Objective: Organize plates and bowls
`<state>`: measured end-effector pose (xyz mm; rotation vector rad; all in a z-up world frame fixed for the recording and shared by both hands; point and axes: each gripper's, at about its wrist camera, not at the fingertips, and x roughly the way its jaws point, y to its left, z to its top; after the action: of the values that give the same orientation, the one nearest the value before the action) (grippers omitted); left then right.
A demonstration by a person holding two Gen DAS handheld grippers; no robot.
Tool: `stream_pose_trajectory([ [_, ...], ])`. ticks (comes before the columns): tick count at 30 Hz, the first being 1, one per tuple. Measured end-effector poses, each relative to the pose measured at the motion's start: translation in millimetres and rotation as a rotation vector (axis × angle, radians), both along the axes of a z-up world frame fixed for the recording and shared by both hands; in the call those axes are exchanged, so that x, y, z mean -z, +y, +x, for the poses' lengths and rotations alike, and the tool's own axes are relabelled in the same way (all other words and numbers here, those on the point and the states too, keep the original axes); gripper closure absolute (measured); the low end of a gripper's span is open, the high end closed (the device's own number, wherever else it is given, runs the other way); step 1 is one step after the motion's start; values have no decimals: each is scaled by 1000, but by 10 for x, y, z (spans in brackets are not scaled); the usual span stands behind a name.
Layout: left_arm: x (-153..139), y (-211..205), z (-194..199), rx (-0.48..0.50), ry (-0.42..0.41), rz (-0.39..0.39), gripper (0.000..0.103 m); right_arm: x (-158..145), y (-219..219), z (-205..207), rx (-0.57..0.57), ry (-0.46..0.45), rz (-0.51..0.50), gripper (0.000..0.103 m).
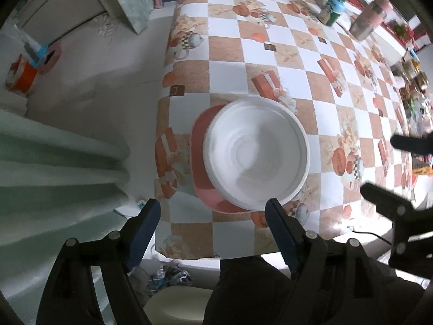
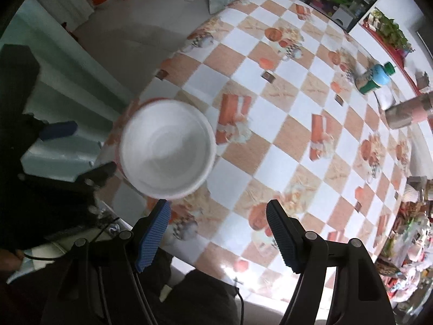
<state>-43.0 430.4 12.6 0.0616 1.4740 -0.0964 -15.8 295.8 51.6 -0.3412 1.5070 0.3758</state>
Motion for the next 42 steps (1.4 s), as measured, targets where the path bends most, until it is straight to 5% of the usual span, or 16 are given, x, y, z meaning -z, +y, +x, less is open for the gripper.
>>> stream_pose_trajectory([
  [6, -55, 10, -21, -35, -7, -105, 19, 52, -46, -171, -40, 28, -15, 29],
  [11, -162, -31, -27, -33, -52, -79, 19, 63, -85, -226, -41, 35, -13, 28],
  [14, -256, -65, -40, -52, -117, 48, 19, 58, -84, -228, -42, 33, -11, 28],
  [16, -299, -79, -55, -49, -135, 60, 19, 53, -71, -226, -50, 29, -11, 28],
  [19, -330, -81, -86, -37, -115, -30, 19, 43, -52, -218, -62, 22, -14, 28],
  [23, -322, -101, -93, -35, -119, 41, 19, 38, -27, -220, -76, 16, -19, 28],
  [28, -249, -41, -95, -56, -45, 7, 19, 47, 2, -234, -95, 16, -28, 28],
  [42, -207, -19, -73, -63, -8, -2, 19, 51, 23, -229, -92, 16, -29, 28],
])
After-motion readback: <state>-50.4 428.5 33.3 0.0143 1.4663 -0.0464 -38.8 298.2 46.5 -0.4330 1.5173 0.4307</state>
